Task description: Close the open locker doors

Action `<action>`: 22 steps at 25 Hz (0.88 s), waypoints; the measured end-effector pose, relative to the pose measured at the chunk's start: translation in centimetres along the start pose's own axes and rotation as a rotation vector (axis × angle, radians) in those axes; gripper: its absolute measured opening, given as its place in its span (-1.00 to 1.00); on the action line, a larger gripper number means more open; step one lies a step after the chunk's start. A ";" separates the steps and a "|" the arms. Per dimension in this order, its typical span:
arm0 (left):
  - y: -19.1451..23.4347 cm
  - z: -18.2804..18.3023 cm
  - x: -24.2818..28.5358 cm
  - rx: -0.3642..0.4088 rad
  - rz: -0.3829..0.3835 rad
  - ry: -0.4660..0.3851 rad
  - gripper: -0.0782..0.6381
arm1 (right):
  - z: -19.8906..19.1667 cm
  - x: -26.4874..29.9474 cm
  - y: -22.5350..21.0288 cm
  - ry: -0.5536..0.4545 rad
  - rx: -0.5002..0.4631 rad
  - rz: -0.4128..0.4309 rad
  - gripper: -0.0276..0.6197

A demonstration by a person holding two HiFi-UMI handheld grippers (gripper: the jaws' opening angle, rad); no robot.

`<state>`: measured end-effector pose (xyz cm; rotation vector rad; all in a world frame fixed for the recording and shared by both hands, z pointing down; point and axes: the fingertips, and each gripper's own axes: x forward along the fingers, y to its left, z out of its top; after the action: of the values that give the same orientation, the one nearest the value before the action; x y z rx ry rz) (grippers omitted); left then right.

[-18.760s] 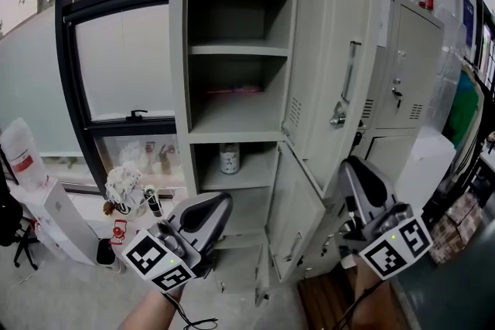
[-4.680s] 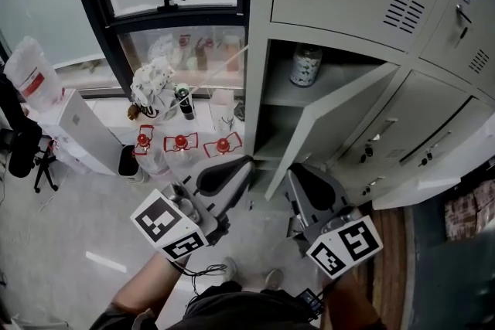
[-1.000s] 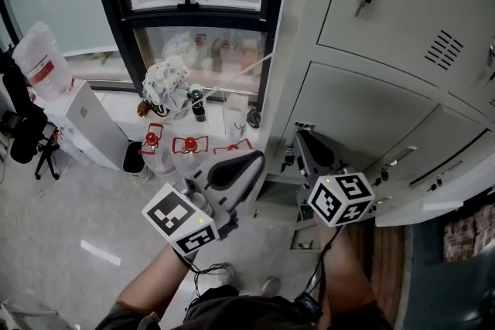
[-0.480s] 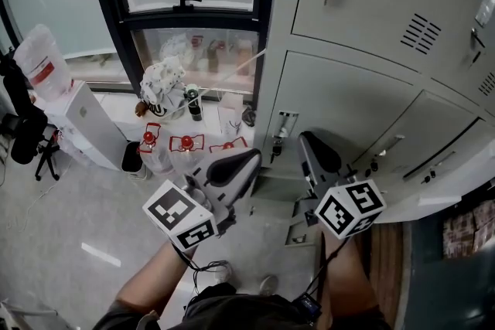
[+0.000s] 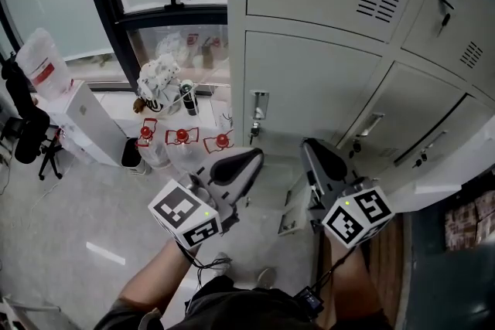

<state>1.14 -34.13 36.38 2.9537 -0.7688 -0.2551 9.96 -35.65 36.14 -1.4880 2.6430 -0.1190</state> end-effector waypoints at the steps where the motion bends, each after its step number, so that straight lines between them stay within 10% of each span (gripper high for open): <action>1: -0.6 -0.2 0.2 0.003 0.004 0.001 -0.76 | -0.2 -0.8 -0.1 0.004 0.002 0.005 -0.86; 22: -11.6 -2.0 2.3 0.099 0.027 0.023 -0.76 | -2.4 -12.0 -0.6 0.043 0.072 0.092 -0.86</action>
<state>8.97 -25.07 36.66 3.0295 -0.8421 -0.1857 16.32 -25.64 39.23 -1.3548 2.7044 -0.2390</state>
